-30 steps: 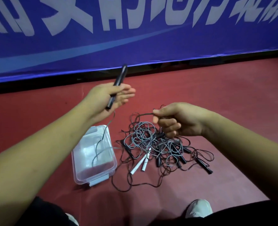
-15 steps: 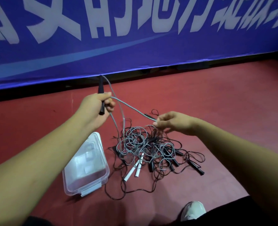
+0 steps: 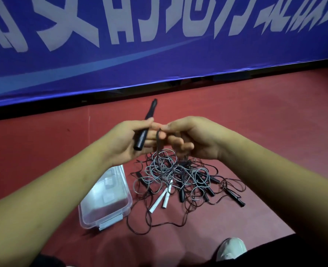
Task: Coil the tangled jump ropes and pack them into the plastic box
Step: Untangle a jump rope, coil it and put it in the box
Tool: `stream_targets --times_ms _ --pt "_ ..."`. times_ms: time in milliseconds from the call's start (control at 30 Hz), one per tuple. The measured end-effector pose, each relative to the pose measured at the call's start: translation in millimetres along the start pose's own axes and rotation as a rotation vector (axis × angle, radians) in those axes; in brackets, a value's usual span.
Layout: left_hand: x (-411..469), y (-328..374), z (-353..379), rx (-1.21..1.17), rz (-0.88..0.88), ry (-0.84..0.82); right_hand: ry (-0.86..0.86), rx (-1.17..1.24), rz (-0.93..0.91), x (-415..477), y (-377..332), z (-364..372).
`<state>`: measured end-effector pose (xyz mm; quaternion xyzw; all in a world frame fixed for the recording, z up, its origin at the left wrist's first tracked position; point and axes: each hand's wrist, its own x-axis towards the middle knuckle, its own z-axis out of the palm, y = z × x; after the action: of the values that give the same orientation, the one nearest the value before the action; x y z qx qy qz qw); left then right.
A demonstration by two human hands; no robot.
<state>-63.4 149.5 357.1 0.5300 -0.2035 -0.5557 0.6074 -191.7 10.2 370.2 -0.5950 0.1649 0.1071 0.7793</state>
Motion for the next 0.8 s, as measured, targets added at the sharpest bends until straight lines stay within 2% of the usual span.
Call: stream_targets --times_ms 67,133,267,367,433,533,567,633,667,767,800 --pt "-3 -2 8 0.061 0.024 -0.034 0.030 0.019 -0.016 -1 -5 -5" --pt "-4 3 5 0.033 0.059 -0.035 0.034 -0.109 -0.050 -3 0 -19" --pt "-5 24 -15 -0.309 0.197 0.035 0.038 -0.572 0.035 -12 32 -57" --pt "-8 33 -38 -0.362 0.208 0.119 0.155 -0.608 0.090 -22 53 -82" --pt "-3 28 -52 -0.151 0.131 0.245 0.202 -0.493 0.055 -24 52 -85" --pt "9 15 -71 0.517 0.123 0.568 0.126 -0.405 -0.028 -21 33 -66" --pt "11 12 -72 0.654 0.148 0.606 0.079 -0.400 -0.053 -19 27 -55" --pt "10 10 -56 0.761 0.222 0.549 0.012 -0.431 -0.087 -18 15 -30" --pt "7 9 -44 0.767 0.274 0.467 -0.011 -0.445 -0.097 -17 10 -18" --pt "-6 6 -5 0.509 0.279 0.094 -0.029 -0.452 -0.160 -15 -3 6" --pt "-9 4 2 0.488 0.268 0.007 -0.008 -0.457 -0.185 -14 -6 8"
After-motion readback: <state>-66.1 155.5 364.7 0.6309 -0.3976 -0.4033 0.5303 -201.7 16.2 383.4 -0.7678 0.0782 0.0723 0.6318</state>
